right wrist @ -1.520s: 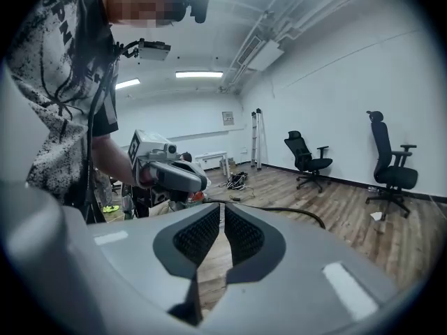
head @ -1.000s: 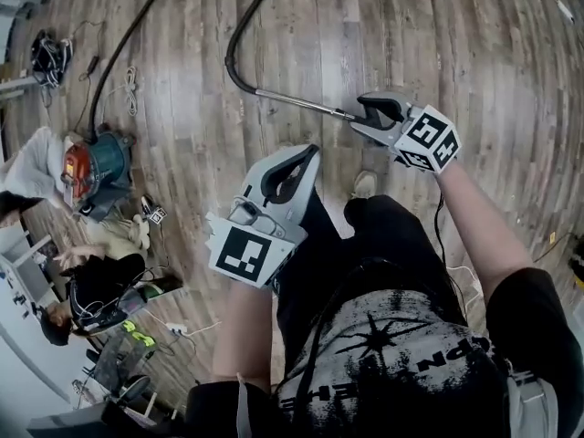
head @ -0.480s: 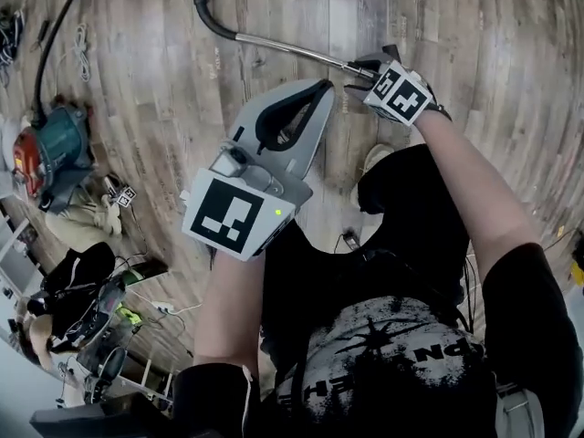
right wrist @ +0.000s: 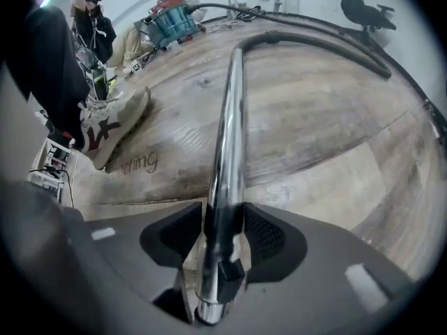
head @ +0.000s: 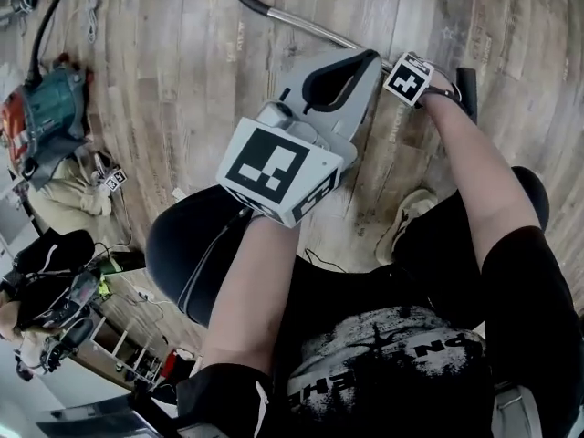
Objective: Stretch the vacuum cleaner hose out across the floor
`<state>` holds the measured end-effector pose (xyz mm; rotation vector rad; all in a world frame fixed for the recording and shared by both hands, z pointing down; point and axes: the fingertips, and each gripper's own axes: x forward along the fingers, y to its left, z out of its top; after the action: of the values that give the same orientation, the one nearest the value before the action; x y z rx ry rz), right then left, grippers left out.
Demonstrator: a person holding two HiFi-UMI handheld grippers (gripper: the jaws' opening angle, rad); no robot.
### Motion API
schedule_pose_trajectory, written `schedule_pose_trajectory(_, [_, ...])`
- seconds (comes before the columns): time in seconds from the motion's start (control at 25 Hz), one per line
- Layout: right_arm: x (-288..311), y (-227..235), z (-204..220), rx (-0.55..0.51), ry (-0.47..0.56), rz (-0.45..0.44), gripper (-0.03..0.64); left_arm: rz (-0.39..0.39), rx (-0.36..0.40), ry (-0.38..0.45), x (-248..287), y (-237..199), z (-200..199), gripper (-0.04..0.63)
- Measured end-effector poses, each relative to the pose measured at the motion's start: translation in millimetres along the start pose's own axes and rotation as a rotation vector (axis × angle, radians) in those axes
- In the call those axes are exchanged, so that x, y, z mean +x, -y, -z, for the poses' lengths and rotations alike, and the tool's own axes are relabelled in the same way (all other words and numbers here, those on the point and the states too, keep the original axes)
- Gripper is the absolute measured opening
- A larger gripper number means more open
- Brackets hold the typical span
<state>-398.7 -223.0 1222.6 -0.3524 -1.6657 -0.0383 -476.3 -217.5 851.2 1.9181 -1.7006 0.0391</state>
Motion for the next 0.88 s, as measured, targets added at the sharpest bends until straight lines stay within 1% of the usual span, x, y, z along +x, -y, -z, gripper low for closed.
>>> schedule_pose_trajectory(0.04, [6.9,-0.8,3.9,0.004,-0.013,0.007,0.194,-0.017,-0.030,-0.003,-0.8,-5.2,12.0,0.002])
schedule_pose_trajectory(0.16, [10.4,4.4,-6.7,0.005,0.046,0.043,0.187,-0.058,-0.144,-0.019,-0.3,-17.7,42.6,0.002])
schedule_pose_trajectory(0.24, [10.7,4.1,-3.8,0.029,0.007,0.056,0.183,-0.094,-0.227,-0.027,-1.9,-23.5,59.2,0.002])
schedule_pose_trajectory(0.36, [10.0,6.4,-8.9,0.032,0.023,0.071,0.179,-0.129,-0.368,-0.012,-3.0,-36.8,77.9,0.002])
schedule_pose_trajectory(0.44, [9.8,6.5,-10.6,0.037,0.019,0.060,0.178,-0.173,-0.451,-0.003,-4.4,-53.9,92.3,0.002])
schedule_pose_trajectory(0.52, [11.7,4.3,-11.2,0.057,0.016,0.048,0.176,-0.234,-0.503,-0.018,-5.0,-73.7,110.8,0.003])
schedule_pose_trajectory(0.6, [12.3,2.6,-10.0,0.073,0.014,0.041,0.176,-0.267,-0.549,-0.048,-0.8,-88.8,132.3,0.003])
schedule_pose_trajectory(0.68, [6.5,4.1,-6.1,0.072,0.002,0.044,0.176,-0.273,-0.633,-0.069,7.2,-99.8,157.0,0.099])
schedule_pose_trajectory(0.76, [-7.9,8.9,2.7,0.065,-0.020,0.059,0.176,-0.290,-0.741,-0.068,16.4,-109.9,184.2,0.154])
schedule_pose_trajectory(0.88, [-29.3,13.1,8.3,0.046,-0.027,0.078,0.177,-0.325,-0.888,-0.022,30.7,-129.3,223.6,0.194])
